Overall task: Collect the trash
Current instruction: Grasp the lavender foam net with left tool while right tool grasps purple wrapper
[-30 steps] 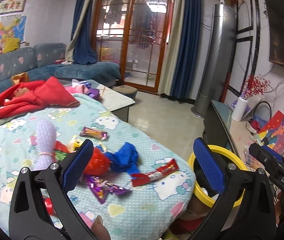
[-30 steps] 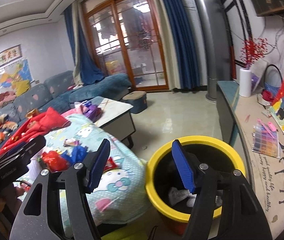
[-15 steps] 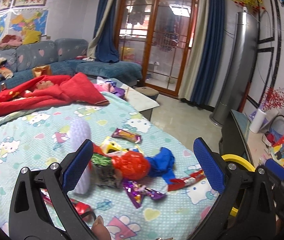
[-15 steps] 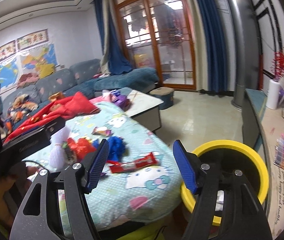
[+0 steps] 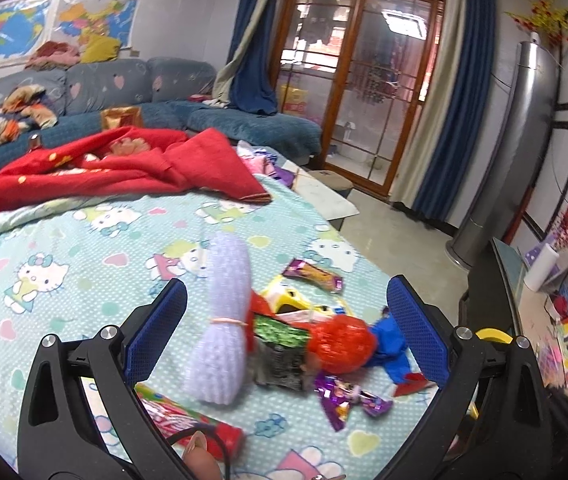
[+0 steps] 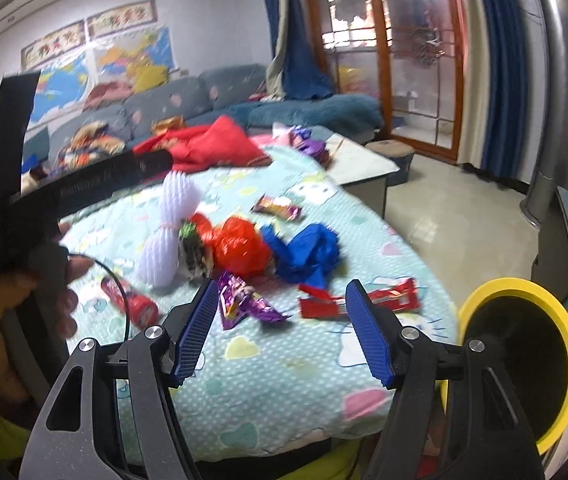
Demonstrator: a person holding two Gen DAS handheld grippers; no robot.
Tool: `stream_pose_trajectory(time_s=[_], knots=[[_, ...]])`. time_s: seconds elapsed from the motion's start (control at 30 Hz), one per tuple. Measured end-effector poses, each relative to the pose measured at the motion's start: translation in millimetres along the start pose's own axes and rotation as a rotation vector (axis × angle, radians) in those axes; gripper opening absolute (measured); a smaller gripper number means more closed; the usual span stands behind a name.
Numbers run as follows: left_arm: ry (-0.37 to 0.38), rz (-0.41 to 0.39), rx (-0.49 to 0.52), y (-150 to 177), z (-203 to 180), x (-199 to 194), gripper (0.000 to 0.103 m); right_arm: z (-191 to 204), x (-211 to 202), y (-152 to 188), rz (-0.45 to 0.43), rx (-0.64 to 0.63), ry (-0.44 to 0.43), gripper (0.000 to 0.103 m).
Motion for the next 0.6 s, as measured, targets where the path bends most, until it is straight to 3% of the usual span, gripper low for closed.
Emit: stream_pose_trajectory(time_s=[0.4, 0.53, 0.6], knots=[[-0.015, 0.098, -0.064, 9.3, 33.1, 42.3, 0.091, 14.2, 61.2, 17.3, 0.138, -0.073, -0.037, 0.047], [-0.003, 0.133, -0.091, 14.5, 36.8, 54.6, 0.081, 13.6, 74.1, 21.8, 0.170, -0.076, -0.048, 0.038], [0.001, 0.153, -0.107, 17.3, 39.8, 60.7, 0.074, 13.1, 80.2, 24.9, 0.189, -0.072, -0.055, 0.028]])
Point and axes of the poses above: each gripper's, at about its wrist camera, not at the fingertips, and x roughly the way its jaws point, z to its left, y to its underside, the point moved 9 cm from there along x, roughly the way its jaws point, and after that the axes turned 8 degrees about -y, right-handed, at the moved point
